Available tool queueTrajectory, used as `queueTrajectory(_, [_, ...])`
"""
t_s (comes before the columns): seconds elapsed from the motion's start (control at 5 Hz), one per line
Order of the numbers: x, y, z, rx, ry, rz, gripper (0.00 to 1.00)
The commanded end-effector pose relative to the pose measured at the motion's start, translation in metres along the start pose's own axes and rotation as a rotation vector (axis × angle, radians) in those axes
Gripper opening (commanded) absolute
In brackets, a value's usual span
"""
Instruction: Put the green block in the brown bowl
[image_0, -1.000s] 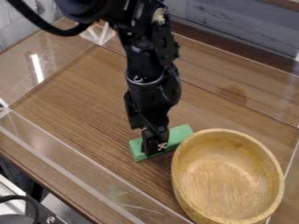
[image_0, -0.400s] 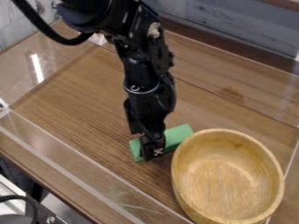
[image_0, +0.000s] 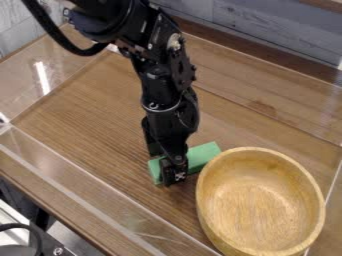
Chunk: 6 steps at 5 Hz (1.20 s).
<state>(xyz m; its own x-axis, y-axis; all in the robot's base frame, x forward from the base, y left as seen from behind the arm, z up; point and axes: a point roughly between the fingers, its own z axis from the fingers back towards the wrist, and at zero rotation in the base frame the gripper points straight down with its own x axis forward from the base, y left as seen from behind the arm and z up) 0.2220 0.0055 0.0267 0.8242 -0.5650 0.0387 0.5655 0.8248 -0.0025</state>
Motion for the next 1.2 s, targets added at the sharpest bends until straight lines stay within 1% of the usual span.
queueTrajectory(0.0, [0.003,0.006,0.002,0.013,-0.027,0.015,1.0])
queueTrajectory(0.2, [0.003,0.006,-0.002,0.006,-0.027,0.022,0.0])
queueTrajectory(0.4, [0.001,0.003,0.0,-0.008,-0.014,0.039,0.0])
queueTrajectory(0.6, [-0.002,0.0,0.004,-0.028,0.007,0.064,0.0])
queueTrajectory(1.0, [-0.007,-0.005,0.015,-0.064,0.04,0.116,0.0])
